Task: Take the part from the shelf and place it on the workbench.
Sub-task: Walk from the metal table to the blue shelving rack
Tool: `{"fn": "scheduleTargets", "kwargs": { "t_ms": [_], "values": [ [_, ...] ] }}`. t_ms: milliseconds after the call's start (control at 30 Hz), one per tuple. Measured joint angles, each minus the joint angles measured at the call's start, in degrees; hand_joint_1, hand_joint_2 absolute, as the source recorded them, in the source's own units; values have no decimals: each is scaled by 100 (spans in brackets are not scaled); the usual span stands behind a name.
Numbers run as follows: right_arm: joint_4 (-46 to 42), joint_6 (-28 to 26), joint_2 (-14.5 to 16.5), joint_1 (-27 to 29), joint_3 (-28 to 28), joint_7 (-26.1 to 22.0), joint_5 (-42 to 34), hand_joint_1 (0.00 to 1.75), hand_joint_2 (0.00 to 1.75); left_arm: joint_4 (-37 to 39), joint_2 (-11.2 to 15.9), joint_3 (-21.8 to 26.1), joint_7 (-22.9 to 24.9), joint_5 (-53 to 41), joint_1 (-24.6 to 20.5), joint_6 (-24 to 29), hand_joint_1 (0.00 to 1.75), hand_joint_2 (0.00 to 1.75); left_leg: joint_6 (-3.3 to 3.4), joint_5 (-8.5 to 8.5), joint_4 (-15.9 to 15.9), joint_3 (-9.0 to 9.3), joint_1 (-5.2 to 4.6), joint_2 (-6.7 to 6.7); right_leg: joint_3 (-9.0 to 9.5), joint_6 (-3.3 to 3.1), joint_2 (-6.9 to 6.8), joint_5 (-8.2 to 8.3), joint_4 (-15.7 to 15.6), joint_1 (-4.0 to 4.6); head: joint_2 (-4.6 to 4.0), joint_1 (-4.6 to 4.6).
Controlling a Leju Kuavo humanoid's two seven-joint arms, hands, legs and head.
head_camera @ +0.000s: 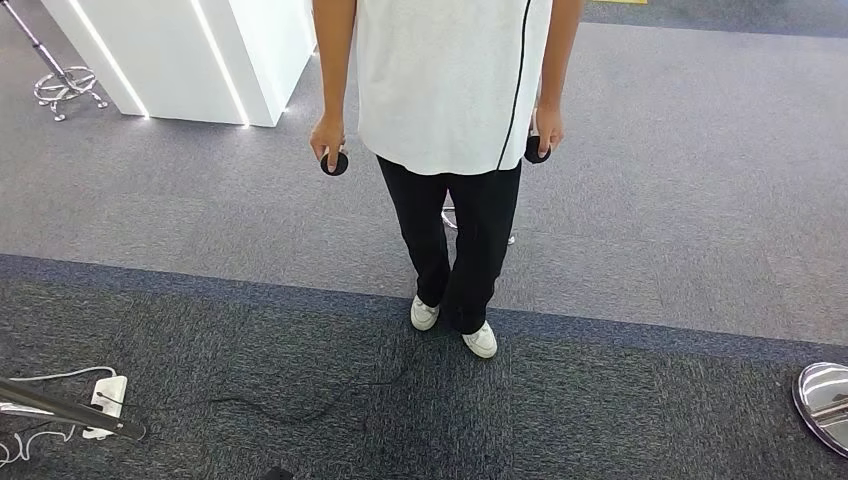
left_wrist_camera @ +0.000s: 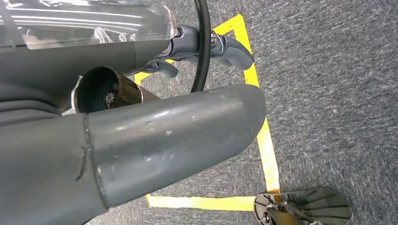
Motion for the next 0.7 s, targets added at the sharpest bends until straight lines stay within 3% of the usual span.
{"fn": "scheduleTargets", "kwargs": {
  "t_ms": [67,100,300,333,367,433,467,500,533,567,633,700],
  "values": [
    [1,-3,0,-6,-1,0,0,0,175,0,4,0,-9,-10,-2,-3,0,0,-67,-11,98,-76,10,-5,385,20,-10,241,-700,-22,0,-2],
    [1,-3,3,-9,-1,0,0,0,175,0,7,0,-12,-19,-2,-2,0,0,-103,-15,136,-106,8,-10,476,5,-7,300,-874,-14,0,-6],
    [3,-4,9,-12,0,0,0,0,175,0,10,0,-23,-43,-2,-1,0,0,-171,-6,185,-129,-16,-20,454,-80,14,323,-887,12,0,-13],
    [3,-5,9,-16,-1,0,0,0,175,0,10,0,-26,-50,-3,-2,0,0,-209,-24,218,-153,-5,-29,418,-145,16,336,-902,15,0,-15],
    [4,-7,7,-20,-1,0,0,0,175,0,10,0,-28,-55,-3,-2,0,0,-242,-220,449,-256,7,-50,344,-233,18,378,-918,30,0,-18],
    [3,-10,2,-28,-1,0,0,0,175,0,10,-1,-28,-61,-2,-3,0,0,-284,-775,1214,-563,29,-106,149,-404,24,524,-919,96,0,-26],
    [3,-11,1,-28,-1,0,0,0,175,0,9,-1,-28,-62,-2,-3,0,0,-264,-1039,1640,-690,20,-127,59,-440,25,590,-916,135,0,-28],
    [3,-11,1,-28,-1,0,0,0,175,0,9,-2,-28,-62,-2,-3,0,0,-232,-1086,1831,-701,4,-138,-11,-453,27,641,-912,169,0,-28],
    [3,-11,1,-28,-1,0,0,0,175,0,8,-2,-28,-63,-2,-3,0,0,-185,-1013,1808,-607,-21,-145,-81,-462,30,693,-907,199,0,-28],
    [4,-10,2,-28,-1,0,0,0,175,0,8,-2,-28,-63,-3,-3,0,0,-125,-862,1566,-402,-58,-149,-150,-466,36,747,-903,220,0,-28],
    [4,-10,6,-32,-1,1,0,0,175,-1,13,-1,-28,-64,-12,-2,0,0,10,-638,683,204,-161,-160,-256,-455,51,859,-895,240,0,-28],
    [4,-10,13,-31,-1,1,0,0,175,-2,19,-2,-30,-73,-21,-1,0,0,65,-587,83,576,-240,-163,-274,-405,51,961,-917,222,0,-30]
  ]
}}
